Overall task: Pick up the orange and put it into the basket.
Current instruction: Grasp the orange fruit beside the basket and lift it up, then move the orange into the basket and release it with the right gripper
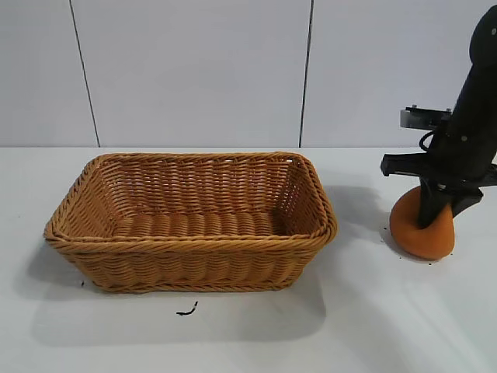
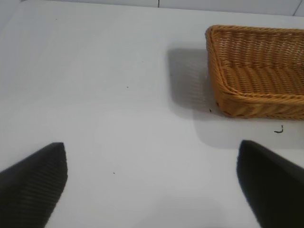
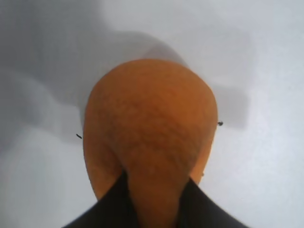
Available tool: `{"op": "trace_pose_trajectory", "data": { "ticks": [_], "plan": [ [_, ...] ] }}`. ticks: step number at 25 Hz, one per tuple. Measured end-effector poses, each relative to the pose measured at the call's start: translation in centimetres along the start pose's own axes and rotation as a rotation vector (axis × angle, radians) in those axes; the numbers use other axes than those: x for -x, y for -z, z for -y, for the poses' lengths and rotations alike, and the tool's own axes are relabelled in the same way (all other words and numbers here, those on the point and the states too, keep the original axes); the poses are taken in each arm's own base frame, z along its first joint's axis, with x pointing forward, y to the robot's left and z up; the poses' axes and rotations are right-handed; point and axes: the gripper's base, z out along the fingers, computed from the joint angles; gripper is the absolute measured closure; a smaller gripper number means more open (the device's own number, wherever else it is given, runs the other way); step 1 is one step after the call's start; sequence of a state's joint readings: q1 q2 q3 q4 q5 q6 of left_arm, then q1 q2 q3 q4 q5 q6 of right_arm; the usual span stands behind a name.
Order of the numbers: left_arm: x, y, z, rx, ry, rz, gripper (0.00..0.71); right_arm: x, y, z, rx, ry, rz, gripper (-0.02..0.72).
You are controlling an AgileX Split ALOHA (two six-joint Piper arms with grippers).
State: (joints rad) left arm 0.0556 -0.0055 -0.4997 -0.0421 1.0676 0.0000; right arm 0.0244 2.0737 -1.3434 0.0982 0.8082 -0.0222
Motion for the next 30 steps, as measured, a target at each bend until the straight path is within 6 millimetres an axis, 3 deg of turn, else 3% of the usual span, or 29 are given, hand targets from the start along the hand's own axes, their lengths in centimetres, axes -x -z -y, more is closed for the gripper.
{"op": "trace_pose_trajectory", "data": {
  "ticks": [5, 12, 18, 23, 30],
  "plan": [
    [0.0, 0.0, 0.0, 0.000, 0.000, 0.000, 0.014, 0.6, 2.7, -0.2, 0.002, 0.016, 0.018, 0.660],
    [0.0, 0.0, 0.0, 0.000, 0.000, 0.000, 0.014, 2.9, 10.4, -0.9, 0.012, 0.040, 0.121, 0.660],
    [0.0, 0.0, 0.0, 0.000, 0.000, 0.000, 0.014, 3.8, 13.7, -1.9, 0.023, 0.065, 0.149, 0.660],
    [0.0, 0.0, 0.0, 0.000, 0.000, 0.000, 0.014, 3.9, 15.0, -6.0, 0.049, 0.159, 0.185, 0.660],
    [0.0, 0.0, 0.0, 0.000, 0.000, 0.000, 0.014, 2.1, 14.9, -13.2, 0.092, 0.328, 0.180, 0.660]
  ]
}}
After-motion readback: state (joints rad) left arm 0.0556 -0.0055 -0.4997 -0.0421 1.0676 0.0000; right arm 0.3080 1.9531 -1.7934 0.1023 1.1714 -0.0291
